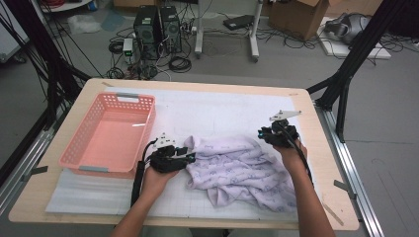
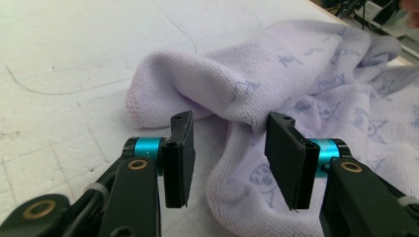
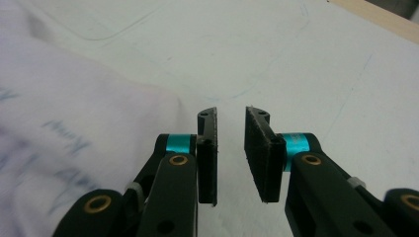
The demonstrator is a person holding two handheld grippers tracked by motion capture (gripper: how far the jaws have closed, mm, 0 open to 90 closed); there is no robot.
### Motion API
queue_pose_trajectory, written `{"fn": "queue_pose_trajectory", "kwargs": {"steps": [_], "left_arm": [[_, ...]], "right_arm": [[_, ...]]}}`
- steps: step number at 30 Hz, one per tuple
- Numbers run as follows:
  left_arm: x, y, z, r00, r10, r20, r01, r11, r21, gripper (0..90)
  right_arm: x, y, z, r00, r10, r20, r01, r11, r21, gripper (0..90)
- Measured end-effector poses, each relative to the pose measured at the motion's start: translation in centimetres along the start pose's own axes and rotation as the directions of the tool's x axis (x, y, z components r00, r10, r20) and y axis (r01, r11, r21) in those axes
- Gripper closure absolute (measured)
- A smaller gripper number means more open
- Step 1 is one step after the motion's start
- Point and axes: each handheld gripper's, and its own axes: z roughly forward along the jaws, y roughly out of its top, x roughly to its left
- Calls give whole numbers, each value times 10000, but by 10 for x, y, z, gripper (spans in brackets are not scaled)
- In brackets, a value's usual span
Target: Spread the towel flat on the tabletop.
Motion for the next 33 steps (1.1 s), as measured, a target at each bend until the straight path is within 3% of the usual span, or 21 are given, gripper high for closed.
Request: {"fn": "queue_pose_trajectory", "kwargs": {"steps": [3, 6, 9, 11, 14, 15, 16, 18, 20, 23, 25, 27, 28, 30, 31, 32, 33], "left_arm": [[0, -1, 4, 10000, -2, 6, 2, 9999, 113, 558], [-1, -2, 8, 9999, 143, -16, -143, 9993, 349, 569], [1, -2, 8, 10000, -65, -49, 67, 9994, 346, 563], [0, -2, 8, 9999, -50, -96, 54, 9992, 399, 549], [-1, -2, 10, 9997, 92, -213, -80, 9984, 568, 549], [-2, -2, 11, 9997, 113, -231, -98, 9980, 623, 548], [-2, -1, 12, 9997, 178, -192, -162, 9967, 795, 548], [-5, 0, 17, 9986, 468, -254, -432, 9911, 1262, 541], [-8, 0, 19, 9967, 743, -325, -685, 9859, 1529, 541], [-8, 0, 20, 9976, 612, -334, -556, 9874, 1483, 550], [-7, 0, 19, 9979, 584, -295, -534, 9875, 1480, 573], [-8, 0, 20, 9971, 715, -270, -667, 9864, 1504, 613], [-8, 0, 19, 9969, 751, -217, -709, 9858, 1519, 647], [-10, 0, 19, 9966, 816, -149, -783, 9846, 1566, 721], [-10, 0, 19, 9958, 911, -110, -882, 9835, 1579, 771], [-11, 0, 19, 9950, 997, -114, -966, 9824, 1600, 791], [-11, 0, 19, 9945, 1037, -115, -1005, 9818, 1614, 809]], "right_arm": [[-2, 5, 21, 9998, 158, -113, -153, 9990, 429, 752], [1, 5, 45, 9965, 389, -739, -310, 9940, 1047, 697], [9, 5, 56, 9837, 478, -1732, -274, 9925, 1187, 577], [15, 7, 57, 9717, 378, -2331, -151, 9950, 984, 565], [31, 10, 59, 9493, -285, -3132, 608, 9937, 938, 553], [40, 11, 61, 9433, -752, -3234, 1113, 9893, 947, 532], [45, 12, 61, 9478, -1102, -2994, 1455, 9845, 982, 536], [51, 14, 60, 9455, -1559, -2860, 1915, 9763, 1009, 615], [55, 15, 59, 9345, -1950, -2979, 2327, 9677, 965, 711], [63, 17, 57, 9207, -2386, -3088, 2815, 9541, 1022, 871], [64, 17, 57, 9155, -2469, -3175, 2923, 9507, 1035, 900], [61, 17, 57, 9202, -2126, -3287, 2577, 9611, 998, 900], [57, 17, 55, 9284, -1853, -3221, 2226, 9714, 827, 900], [49, 17, 51, 9346, -1276, -3321, 1505, 9876, 442, 895], [45, 18, 48, 9396, -939, -3292, 1089, 9937, 272, 818], [41, 19, 46, 9435, -612, -3258, 678, 9977, 90, 672], [38, 19, 44, 9459, -274, -3232, 284, 9996, -17, 621]]}}
